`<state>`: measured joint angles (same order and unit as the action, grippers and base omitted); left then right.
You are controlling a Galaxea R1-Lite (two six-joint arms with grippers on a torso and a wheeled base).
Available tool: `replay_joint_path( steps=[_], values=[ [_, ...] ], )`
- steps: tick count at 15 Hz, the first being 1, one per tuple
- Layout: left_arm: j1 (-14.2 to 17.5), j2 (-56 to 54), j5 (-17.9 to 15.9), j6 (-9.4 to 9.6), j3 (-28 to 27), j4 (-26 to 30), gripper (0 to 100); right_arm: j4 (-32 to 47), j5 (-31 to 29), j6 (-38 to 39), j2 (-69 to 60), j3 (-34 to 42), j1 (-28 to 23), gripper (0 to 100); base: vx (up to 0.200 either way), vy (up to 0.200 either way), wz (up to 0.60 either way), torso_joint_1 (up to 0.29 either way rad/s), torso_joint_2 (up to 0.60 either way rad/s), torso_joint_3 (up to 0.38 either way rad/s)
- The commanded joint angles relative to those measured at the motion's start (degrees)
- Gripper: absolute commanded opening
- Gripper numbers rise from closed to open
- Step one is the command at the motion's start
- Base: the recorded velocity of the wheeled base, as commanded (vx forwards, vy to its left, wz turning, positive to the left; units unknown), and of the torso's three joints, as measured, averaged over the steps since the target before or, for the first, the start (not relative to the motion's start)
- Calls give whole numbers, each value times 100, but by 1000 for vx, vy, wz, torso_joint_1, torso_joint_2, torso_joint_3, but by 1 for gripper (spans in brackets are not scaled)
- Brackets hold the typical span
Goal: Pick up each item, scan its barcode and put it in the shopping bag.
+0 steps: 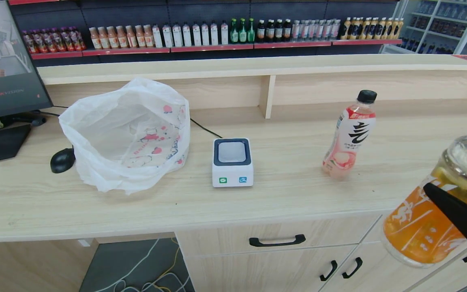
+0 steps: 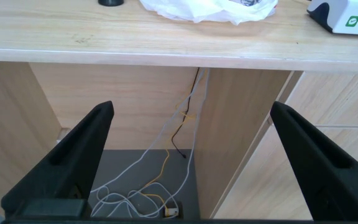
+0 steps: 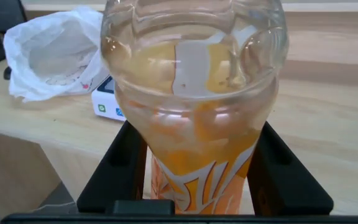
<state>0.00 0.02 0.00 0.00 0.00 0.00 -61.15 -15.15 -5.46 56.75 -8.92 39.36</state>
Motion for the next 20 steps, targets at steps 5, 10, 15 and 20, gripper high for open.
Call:
replay_joint_path(
  steps=[5,10,15,20],
  values=[
    [0,-2,0,0,0,0,100,991,882,-60,-23,-611,1,0,0,0,0,0,0,0],
    [0,-2,-9,0,0,0,100,1298,1313,-1387,460,-1437,195,0,0,0,0,0,0,0],
    [0,-2,-9,0,0,0,100,1298,742,-2785,1031,-1753,1460,0,0,0,0,0,0,0],
    [0,-2,0,0,0,0,100,1219,-541,-3804,1778,-2096,3526,0,0,0,0,0,0,0]
  ],
)
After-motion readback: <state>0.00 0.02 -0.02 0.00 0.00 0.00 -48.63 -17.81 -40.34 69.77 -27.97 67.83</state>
